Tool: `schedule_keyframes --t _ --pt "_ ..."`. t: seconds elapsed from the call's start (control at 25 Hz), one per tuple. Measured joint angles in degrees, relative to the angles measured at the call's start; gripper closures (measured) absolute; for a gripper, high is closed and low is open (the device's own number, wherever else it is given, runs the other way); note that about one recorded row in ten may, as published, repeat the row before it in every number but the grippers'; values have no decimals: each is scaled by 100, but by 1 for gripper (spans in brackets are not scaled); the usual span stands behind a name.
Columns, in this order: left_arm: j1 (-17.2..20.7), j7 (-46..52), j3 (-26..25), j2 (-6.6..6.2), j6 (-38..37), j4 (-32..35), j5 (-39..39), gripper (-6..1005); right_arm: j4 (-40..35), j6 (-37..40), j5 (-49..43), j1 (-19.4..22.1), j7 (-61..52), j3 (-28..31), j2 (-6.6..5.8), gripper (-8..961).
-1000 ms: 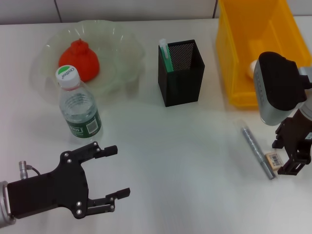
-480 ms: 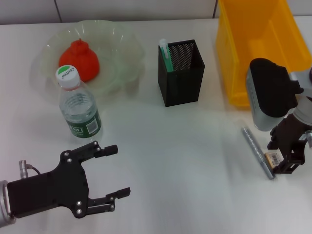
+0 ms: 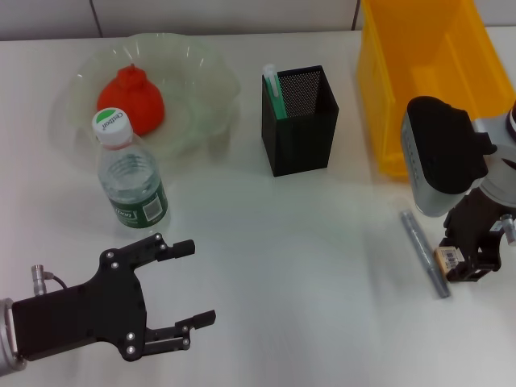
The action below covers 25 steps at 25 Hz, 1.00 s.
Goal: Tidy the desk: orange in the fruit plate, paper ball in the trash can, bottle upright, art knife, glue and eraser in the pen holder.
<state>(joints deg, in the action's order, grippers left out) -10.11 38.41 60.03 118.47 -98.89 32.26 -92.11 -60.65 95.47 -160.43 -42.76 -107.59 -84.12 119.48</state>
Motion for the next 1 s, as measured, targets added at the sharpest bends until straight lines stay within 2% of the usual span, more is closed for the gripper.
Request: schedule_keyframes --t 0.2,0.28,0.32,0.36,0.48,0.52,0.6,0.68,0.72,0.76,0.88,0.92,1.0 --pt "0 -11 0 0 0 -24 0 191 -686 360 15 100 -145 66 0 539" --pt "0 -18 4 0 0 -25 0 191 -1100 531 42 175 -244 73 -1 539" --pt "1 -23 8 0 2 -20 0 191 -1550 696 158 231 -390 116 -5 539" --pt "1 -23 8 0 2 -20 0 191 -1550 696 158 231 -390 116 -5 539" --pt "0 -32 14 0 2 -11 0 191 -2342 758 486 349 -572 349 -10 539" --pt "-2 -41 18 0 2 -10 -1 191 -2922 551 715 510 -685 463 -7 539" --pt "-4 -45 16 0 2 -11 0 191 -3154 323 777 597 -765 468 -5 539" --pt "-5 -49 12 0 2 -18 0 190 -3474 -321 817 750 -993 454 -3 539" --pt "-6 -50 11 1 2 -20 1 190 -3533 -1014 818 807 -1339 445 0 539" --pt "-9 -51 10 0 2 -21 1 190 -3533 -1014 818 807 -1339 445 0 540" --pt "-16 -52 4 1 5 -23 1 190 -3322 -1790 818 758 -1876 293 -5 540" --pt "-17 -52 1 1 6 -24 1 190 -3030 -2100 817 673 -1968 127 -5 540" --pt "-17 -49 0 1 6 -25 1 190 -2861 -2243 820 624 -1983 57 -4 540"
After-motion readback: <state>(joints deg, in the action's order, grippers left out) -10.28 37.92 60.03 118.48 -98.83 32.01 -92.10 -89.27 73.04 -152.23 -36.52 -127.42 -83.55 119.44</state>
